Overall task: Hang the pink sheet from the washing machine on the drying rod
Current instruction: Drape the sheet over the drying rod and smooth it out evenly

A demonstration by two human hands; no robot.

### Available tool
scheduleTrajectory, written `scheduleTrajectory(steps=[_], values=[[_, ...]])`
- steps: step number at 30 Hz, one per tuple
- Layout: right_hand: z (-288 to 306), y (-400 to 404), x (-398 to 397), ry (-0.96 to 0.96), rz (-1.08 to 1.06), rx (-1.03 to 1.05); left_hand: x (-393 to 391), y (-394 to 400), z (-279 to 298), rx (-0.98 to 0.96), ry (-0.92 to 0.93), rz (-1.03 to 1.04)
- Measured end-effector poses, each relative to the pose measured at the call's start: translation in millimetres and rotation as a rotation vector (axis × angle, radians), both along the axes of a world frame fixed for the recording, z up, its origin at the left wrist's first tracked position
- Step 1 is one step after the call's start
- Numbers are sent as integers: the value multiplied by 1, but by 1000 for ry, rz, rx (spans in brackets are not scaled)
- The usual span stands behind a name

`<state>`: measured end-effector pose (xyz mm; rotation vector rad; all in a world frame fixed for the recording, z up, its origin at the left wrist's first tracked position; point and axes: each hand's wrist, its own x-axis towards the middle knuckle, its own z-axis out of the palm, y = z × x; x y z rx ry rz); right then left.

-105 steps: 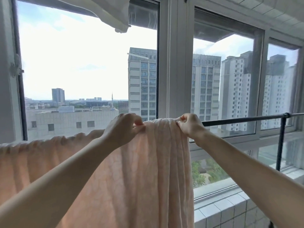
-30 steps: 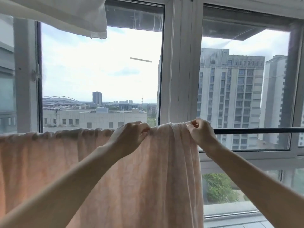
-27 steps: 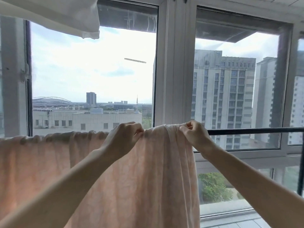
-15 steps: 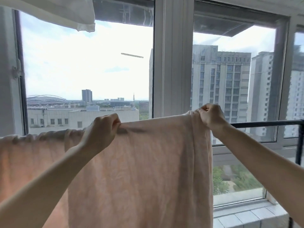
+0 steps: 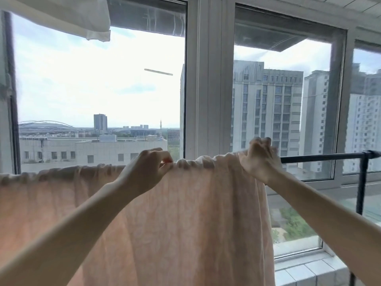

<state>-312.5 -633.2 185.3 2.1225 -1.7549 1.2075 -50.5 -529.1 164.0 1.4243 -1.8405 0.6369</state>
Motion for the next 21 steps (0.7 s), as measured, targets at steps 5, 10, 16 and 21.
scheduleTrajectory(steps=[5,10,16,21], values=[[-12,18,24,251,345,-255,-3,-8,0,-42,43,-41],[-25,18,47,305,502,-309,-1,-12,-4,-73,41,-25],[-19,14,51,190,472,-359,-13,-24,0,-126,121,-93],[-1,-9,26,-86,413,-355,-46,-30,12,-195,198,-152]])
